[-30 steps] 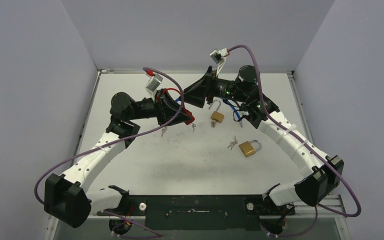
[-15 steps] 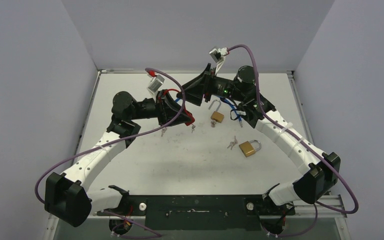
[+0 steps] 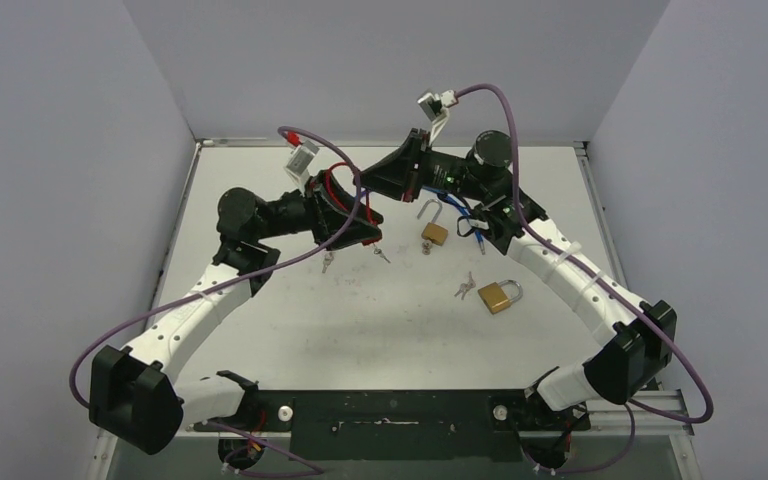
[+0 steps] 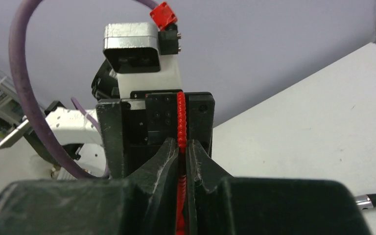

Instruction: Unlock with the key

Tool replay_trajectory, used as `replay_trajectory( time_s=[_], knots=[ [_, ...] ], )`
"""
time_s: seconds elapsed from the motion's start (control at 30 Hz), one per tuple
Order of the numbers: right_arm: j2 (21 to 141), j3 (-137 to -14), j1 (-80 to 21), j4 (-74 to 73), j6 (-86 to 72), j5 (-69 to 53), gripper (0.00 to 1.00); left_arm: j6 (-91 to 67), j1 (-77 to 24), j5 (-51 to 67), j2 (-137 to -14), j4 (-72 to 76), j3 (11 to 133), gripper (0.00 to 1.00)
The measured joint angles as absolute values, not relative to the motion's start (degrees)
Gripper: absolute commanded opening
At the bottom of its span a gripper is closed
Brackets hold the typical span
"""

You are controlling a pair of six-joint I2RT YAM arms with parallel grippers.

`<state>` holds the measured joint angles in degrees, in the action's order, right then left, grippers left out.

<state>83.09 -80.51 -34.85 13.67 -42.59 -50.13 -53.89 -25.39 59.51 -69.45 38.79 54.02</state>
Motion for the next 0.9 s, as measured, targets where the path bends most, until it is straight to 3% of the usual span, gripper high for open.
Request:
replay_trajectory(
  time_s=[0.1, 0.27, 0.53, 0.67, 0.87, 0.9],
  knots=[
    [82.9, -79.9, -34.2, 15.8, -44.3, -47.5, 0.0, -57.2, -25.1, 55.7, -68.6, 42.8, 52.6, 0.61],
    [81.3, -76.2, -33.3, 21.7, -47.7, -42.5, 0.0, -67.5, -24.9, 46.6, -67.6, 55.8, 46.0, 0.61],
    [79.7, -73.6, -33.3, 27.6, -50.2, -37.7, 0.0, -77.2, -25.0, 39.2, -68.6, 64.6, 42.3, 0.51],
    [79.6, -73.5, -33.3, 28.8, -50.7, -37.2, 0.0, -77.1, -25.7, 38.1, -68.6, 63.5, 42.3, 0.36],
    [79.6, -72.8, -33.3, 29.9, -51.6, -37.2, 0.0, -76.1, -26.5, 37.9, -69.7, 62.5, 42.4, 0.0],
    [79.6, -72.8, -33.3, 29.9, -51.6, -37.1, 0.0, -75.8, -26.6, 38.0, -69.8, 62.4, 42.5, 0.0]
  ],
)
